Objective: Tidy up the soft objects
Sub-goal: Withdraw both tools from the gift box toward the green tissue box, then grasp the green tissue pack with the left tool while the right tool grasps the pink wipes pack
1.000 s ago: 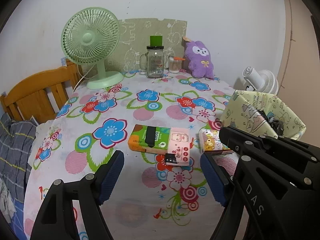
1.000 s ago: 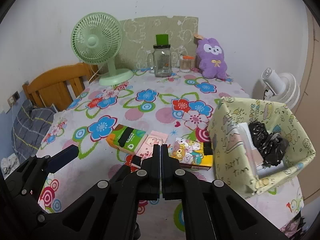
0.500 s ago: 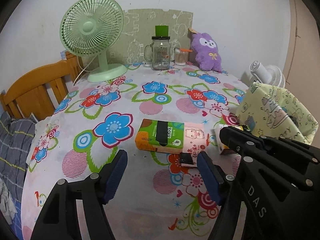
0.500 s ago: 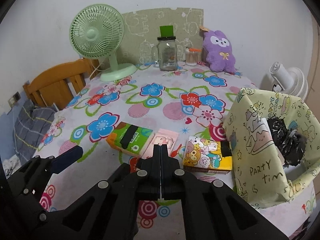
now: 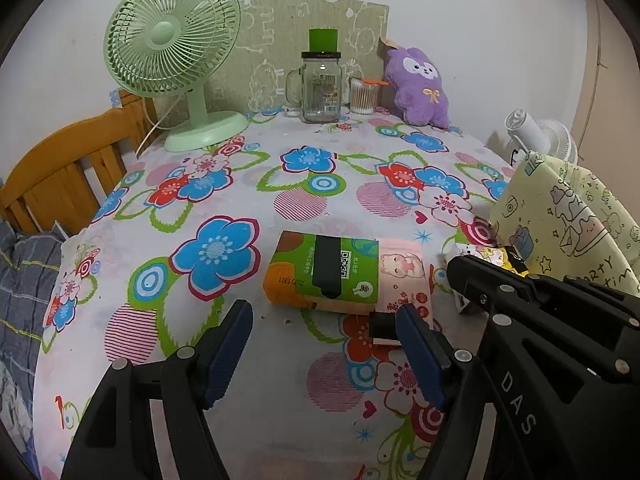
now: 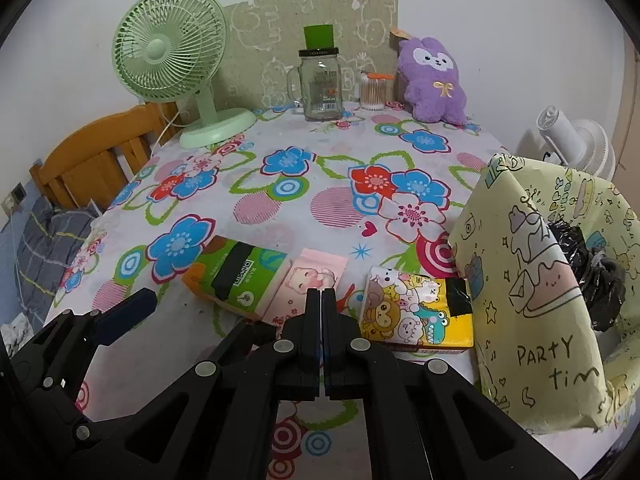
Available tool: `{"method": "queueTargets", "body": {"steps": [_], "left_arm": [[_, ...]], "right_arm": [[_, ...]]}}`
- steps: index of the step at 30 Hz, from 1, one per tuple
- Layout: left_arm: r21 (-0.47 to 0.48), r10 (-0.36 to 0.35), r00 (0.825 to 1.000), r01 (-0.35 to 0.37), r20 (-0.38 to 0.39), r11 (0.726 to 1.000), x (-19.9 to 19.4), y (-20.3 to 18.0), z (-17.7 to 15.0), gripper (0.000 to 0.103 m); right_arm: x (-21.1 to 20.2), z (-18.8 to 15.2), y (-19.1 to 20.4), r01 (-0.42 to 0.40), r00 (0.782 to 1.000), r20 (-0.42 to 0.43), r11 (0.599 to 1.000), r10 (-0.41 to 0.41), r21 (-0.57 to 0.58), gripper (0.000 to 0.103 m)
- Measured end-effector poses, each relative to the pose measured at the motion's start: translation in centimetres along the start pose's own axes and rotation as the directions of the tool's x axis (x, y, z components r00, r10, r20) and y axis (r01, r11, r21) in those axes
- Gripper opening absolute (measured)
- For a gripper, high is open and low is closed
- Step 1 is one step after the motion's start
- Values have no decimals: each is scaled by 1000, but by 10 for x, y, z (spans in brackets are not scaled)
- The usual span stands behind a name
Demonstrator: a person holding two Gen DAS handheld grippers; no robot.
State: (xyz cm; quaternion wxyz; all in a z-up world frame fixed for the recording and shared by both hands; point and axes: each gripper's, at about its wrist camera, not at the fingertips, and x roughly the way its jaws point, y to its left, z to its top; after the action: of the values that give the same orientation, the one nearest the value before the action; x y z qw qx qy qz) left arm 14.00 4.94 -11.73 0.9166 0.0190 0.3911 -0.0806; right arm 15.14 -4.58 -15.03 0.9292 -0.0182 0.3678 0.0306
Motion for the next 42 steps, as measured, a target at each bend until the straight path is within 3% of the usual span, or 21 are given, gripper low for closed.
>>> {"method": "queueTargets", "body": {"steps": [14, 20, 23, 30, 33, 36, 38, 39, 42], "left_arm": [[81, 26, 999, -24, -20, 996, 23, -9, 14, 80], [72, 46, 998, -43, -38, 996, 39, -4, 16, 81], [54, 18, 999, -15, -50, 998, 42, 0, 16, 74], [50, 18, 999, -15, -48, 999, 40, 3, 14, 70], [53, 61, 998, -59, -34, 997, 36, 6, 13, 66], [21, 78, 996, -77, -34, 997, 34, 18, 12, 65], [10, 67, 997, -66, -36, 998, 32, 24, 12, 65], [17, 69, 997, -68, -37, 998, 31, 24, 11, 65], [32, 87, 996, -86, -35, 996, 30, 26, 8, 65]], "right_arm": [[18, 7, -14, 10, 1000, -23, 999, -9, 38, 8], [28, 9, -15, -12, 999, -49, 999, 15, 50, 8], [31, 9, -15, -25, 998, -55, 998, 27, 53, 8], [35, 12, -8, -34, 997, -69, 999, 36, 33, 8], [36, 11, -1, -16, 997, -69, 1000, 17, 20, 20], [35, 11, 0, 15, 999, -48, 1000, -13, 24, 46], [35, 11, -2, -14, 999, -37, 999, 16, 38, 72], [36, 10, -1, -56, 997, -40, 997, 58, 45, 77], [36, 10, 5, -41, 998, -40, 999, 43, 34, 80]]}}
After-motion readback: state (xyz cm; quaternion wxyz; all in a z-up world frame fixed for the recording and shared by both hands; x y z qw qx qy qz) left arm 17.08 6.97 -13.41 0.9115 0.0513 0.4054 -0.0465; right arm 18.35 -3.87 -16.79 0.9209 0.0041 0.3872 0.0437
